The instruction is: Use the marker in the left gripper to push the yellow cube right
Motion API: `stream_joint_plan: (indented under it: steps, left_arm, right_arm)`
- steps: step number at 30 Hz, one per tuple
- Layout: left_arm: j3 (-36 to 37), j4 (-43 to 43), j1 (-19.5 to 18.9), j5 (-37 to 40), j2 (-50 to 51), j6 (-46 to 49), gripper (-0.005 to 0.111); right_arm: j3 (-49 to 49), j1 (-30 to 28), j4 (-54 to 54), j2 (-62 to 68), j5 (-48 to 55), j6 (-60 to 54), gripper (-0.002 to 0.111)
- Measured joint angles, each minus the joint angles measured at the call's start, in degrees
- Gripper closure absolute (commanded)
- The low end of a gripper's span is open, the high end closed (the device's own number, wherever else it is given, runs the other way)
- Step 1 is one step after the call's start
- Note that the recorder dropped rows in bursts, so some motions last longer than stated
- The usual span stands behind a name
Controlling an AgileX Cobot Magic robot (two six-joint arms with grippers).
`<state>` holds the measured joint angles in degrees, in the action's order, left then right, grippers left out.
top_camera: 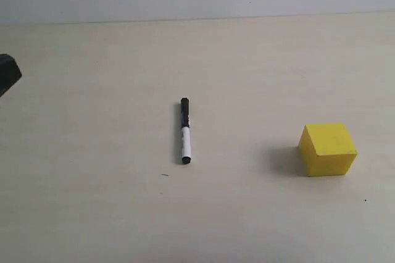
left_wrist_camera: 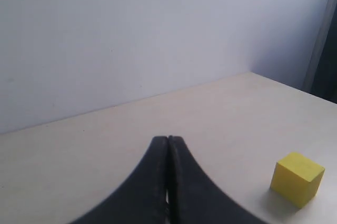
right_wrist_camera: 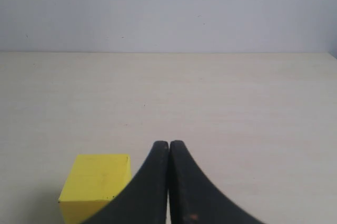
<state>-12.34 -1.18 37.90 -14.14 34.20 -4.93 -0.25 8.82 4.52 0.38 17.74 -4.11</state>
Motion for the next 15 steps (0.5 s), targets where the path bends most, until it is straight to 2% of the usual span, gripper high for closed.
stream_joint_plan:
  steps: [15]
  left_arm:
    - [-0.01, 0.00, 0.00, 0.00, -1.19, 0.00, 0.107]
  right_arm:
    - [0.00, 0.00, 0.00, 0.00, 0.00, 0.00, 0.108]
